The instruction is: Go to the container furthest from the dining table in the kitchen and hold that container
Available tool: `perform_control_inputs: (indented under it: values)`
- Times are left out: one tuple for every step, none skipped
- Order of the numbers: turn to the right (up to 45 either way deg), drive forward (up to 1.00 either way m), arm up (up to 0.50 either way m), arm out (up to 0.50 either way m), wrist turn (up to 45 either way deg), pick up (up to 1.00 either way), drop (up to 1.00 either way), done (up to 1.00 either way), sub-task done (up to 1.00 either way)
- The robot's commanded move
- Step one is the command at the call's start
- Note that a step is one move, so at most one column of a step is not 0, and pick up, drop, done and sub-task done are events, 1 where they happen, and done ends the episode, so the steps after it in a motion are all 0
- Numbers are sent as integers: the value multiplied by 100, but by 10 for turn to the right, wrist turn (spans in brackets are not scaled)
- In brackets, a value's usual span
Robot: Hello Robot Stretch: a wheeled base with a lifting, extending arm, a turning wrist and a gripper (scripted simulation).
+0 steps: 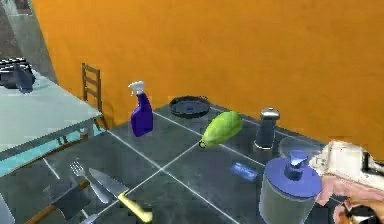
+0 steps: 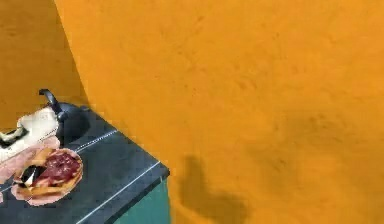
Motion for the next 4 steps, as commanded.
perform_control_inputs:
  values:
    - [-450, 0, 0, 0, 0, 0, 0, 0, 0]
    - [-90, 0, 0, 0, 0, 0, 0, 0, 0]
    - [0, 0, 50, 0, 0, 0, 0, 0, 0]
    - [0, 0, 38, 0, 0, 0, 0, 0, 0]
